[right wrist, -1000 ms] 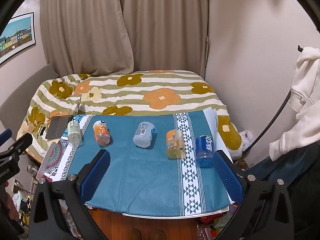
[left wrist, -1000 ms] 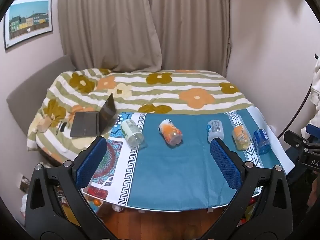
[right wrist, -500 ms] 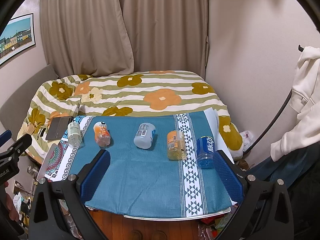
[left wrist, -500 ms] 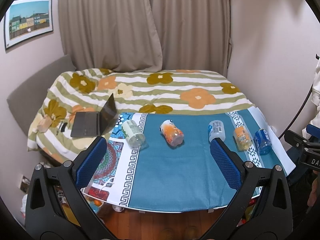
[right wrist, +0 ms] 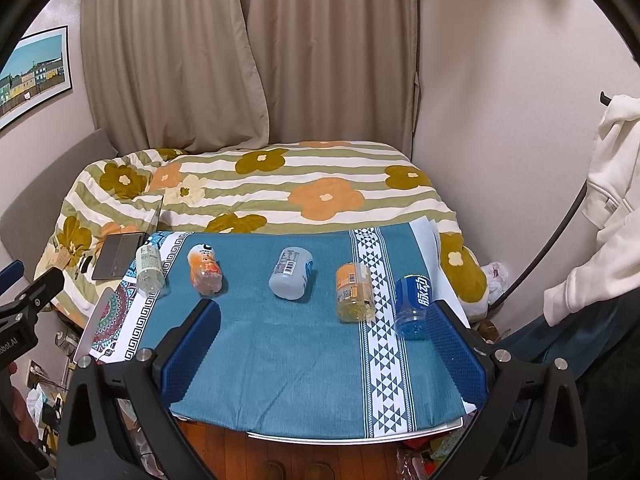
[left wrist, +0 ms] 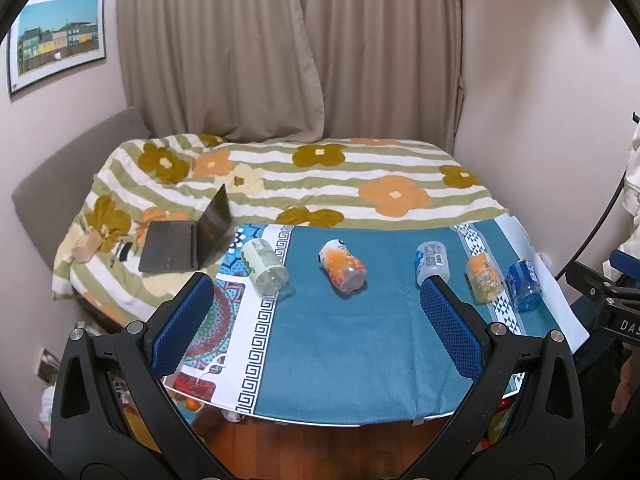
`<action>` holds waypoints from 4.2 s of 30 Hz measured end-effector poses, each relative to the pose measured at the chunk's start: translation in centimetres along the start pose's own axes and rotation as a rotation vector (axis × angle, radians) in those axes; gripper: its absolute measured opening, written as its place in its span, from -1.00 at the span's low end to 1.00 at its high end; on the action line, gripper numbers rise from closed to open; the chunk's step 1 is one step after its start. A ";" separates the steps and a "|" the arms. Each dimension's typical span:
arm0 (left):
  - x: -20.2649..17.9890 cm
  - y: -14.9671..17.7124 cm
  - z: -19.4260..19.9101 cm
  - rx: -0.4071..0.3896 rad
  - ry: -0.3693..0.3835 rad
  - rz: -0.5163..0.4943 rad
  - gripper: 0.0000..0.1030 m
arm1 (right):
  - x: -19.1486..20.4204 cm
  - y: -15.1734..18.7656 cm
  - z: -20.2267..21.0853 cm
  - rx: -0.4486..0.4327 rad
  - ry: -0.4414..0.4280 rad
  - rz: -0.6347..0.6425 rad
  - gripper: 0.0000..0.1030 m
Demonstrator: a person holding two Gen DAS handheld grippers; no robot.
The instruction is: Flip cup upright
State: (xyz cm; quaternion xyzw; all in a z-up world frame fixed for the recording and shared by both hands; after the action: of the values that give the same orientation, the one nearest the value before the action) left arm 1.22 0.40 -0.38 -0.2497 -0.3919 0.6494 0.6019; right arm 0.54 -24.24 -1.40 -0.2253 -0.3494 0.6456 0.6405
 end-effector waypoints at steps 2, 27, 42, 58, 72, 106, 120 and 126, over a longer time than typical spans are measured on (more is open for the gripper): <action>0.0 -0.1 0.0 0.001 0.002 -0.001 1.00 | 0.0 0.0 0.0 0.001 0.000 -0.001 0.99; -0.1 0.1 0.0 0.004 0.002 0.000 1.00 | 0.1 -0.1 -0.3 0.002 -0.001 0.001 0.99; 0.0 -0.1 0.0 0.005 0.001 0.001 1.00 | 0.0 -0.1 -0.3 0.002 -0.001 -0.002 0.99; -0.3 -0.4 -0.8 0.065 -0.060 0.061 1.00 | -1.0 -1.1 -1.0 0.021 -0.051 0.015 0.99; 1.8 -0.5 -6.5 0.179 -0.170 0.140 1.00 | -2.0 -1.9 -7.2 0.093 -0.236 0.051 0.99; 4.9 1.5 -38.2 0.744 0.029 0.152 0.86 | 7.5 -4.7 -26.7 0.372 -0.110 0.089 0.99; 4.4 2.5 -39.3 0.796 0.074 0.132 0.45 | 8.7 -5.1 -29.1 0.421 -0.134 0.050 0.99; 4.9 1.9 -37.7 0.764 0.062 0.124 0.44 | 8.9 -5.4 -29.0 0.410 -0.158 0.060 0.99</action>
State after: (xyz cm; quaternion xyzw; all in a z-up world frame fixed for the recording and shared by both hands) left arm 29.40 13.10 -22.61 -0.0502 -0.0875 0.7760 0.6226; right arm 24.81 -11.11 -14.99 -0.0495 -0.2532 0.7375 0.6241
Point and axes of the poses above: each gripper's, at about its wrist camera, not at the fingertips, and z roughly against the way its jaws point, x to its left, y to its underside, the point moved 1 cm from there along -z, roughly the way its jaws point, and after that the axes turned 12 degrees about -y, right-handed, at the moved point
